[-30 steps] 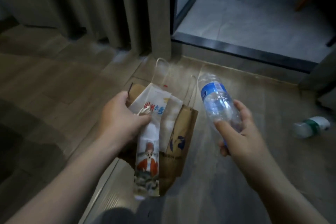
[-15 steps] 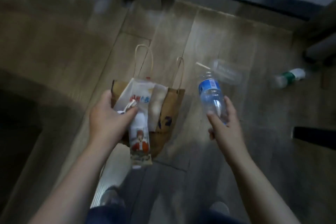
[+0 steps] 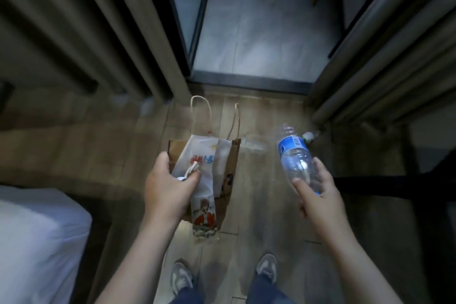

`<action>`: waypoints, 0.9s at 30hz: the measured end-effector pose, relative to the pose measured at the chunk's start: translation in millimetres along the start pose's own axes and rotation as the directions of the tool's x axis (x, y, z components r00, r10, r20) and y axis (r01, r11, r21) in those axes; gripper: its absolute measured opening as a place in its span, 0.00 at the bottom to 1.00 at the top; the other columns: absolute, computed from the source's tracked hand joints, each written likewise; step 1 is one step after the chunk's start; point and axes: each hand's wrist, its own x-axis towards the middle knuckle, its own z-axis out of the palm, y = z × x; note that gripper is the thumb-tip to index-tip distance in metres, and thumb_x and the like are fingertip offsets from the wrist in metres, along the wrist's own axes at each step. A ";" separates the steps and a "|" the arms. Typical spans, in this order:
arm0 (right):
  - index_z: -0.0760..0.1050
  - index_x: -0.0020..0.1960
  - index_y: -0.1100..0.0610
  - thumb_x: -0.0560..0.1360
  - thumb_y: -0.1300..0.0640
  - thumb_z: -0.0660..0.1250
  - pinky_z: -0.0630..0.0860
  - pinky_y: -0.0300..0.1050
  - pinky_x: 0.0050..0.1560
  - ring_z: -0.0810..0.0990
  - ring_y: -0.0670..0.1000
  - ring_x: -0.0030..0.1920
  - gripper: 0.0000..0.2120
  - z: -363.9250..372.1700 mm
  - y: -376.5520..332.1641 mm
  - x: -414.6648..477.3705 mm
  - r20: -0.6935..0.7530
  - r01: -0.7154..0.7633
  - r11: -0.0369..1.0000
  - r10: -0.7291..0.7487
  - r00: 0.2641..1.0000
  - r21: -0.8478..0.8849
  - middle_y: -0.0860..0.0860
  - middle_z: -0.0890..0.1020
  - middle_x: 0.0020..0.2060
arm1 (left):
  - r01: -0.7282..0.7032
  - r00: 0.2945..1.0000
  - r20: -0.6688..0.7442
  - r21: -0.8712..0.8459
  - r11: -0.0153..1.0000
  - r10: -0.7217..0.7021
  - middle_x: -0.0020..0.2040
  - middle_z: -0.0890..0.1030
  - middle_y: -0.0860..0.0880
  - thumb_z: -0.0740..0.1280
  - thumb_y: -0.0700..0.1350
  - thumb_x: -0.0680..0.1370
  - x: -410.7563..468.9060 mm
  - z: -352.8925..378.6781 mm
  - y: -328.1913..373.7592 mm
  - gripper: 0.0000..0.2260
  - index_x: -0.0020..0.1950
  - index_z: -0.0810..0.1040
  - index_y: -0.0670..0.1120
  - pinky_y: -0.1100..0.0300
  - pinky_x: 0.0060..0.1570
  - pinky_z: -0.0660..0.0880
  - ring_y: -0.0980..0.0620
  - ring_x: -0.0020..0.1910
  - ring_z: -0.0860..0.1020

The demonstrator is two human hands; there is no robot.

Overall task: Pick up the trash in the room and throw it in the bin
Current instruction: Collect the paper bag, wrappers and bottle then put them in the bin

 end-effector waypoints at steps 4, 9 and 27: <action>0.62 0.73 0.41 0.75 0.57 0.69 0.71 0.41 0.42 0.74 0.44 0.40 0.31 -50.8 -76.5 -56.3 -0.053 0.077 0.996 -0.075 0.996 0.047 0.51 0.79 0.59 | -0.156 0.987 0.019 -0.029 0.987 0.157 0.37 0.80 0.52 0.75 0.47 0.70 -35.0 -39.4 88.2 0.11 0.43 0.74 0.48 0.69 0.26 0.73 0.64 0.35 0.78; 0.60 0.74 0.41 0.75 0.55 0.69 0.71 0.38 0.36 0.75 0.46 0.42 0.31 -85.5 -135.1 -138.3 -0.198 0.182 0.979 -0.161 0.967 0.094 0.48 0.78 0.61 | -0.361 0.925 0.075 -0.126 0.924 0.371 0.38 0.81 0.53 0.76 0.48 0.69 -72.1 -82.5 151.1 0.11 0.43 0.75 0.49 0.54 0.34 0.79 0.58 0.35 0.79; 0.59 0.73 0.37 0.76 0.50 0.67 0.73 0.42 0.43 0.78 0.50 0.50 0.30 -146.3 -84.3 -517.6 -0.897 0.204 0.958 0.096 0.431 0.200 0.46 0.77 0.59 | -0.583 0.287 0.624 -0.489 0.649 0.727 0.38 0.81 0.54 0.75 0.44 0.70 -298.5 -121.2 232.7 0.11 0.43 0.74 0.52 0.59 0.31 0.80 0.60 0.36 0.81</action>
